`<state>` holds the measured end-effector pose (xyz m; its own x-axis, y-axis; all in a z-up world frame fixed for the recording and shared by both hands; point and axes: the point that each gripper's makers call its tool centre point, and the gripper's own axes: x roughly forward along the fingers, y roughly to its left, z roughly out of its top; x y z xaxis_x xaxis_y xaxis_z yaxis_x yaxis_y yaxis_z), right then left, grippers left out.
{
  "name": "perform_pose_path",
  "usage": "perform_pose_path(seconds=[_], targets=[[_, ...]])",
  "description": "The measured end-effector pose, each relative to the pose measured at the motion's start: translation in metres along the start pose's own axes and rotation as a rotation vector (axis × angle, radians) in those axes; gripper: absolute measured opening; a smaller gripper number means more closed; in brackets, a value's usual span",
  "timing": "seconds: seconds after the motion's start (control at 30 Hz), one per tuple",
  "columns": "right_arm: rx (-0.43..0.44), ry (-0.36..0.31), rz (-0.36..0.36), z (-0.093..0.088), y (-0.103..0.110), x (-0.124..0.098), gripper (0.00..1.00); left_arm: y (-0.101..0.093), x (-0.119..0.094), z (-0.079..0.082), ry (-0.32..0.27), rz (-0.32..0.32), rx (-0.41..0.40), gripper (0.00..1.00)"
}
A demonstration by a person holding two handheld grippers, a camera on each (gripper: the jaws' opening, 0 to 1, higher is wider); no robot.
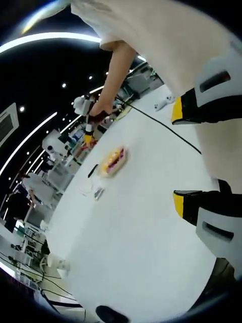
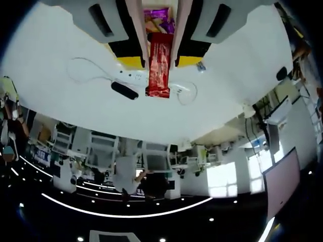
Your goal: Place the target food into the container with the food tongs after gripping and lifting it, then release it inside without dropping or visibly crushing the food.
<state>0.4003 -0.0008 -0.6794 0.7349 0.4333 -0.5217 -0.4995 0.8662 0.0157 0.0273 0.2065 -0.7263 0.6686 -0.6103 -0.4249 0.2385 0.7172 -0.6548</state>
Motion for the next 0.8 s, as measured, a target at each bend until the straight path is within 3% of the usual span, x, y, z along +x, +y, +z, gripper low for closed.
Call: perform_pose_path(seconds=[0.8], targets=[[0.015, 0.01, -0.006, -0.0087, -0.0018, 0.0001, 0.23, 0.001, 0.001, -0.0003, 0.009, -0.002, -0.002, 0.52]])
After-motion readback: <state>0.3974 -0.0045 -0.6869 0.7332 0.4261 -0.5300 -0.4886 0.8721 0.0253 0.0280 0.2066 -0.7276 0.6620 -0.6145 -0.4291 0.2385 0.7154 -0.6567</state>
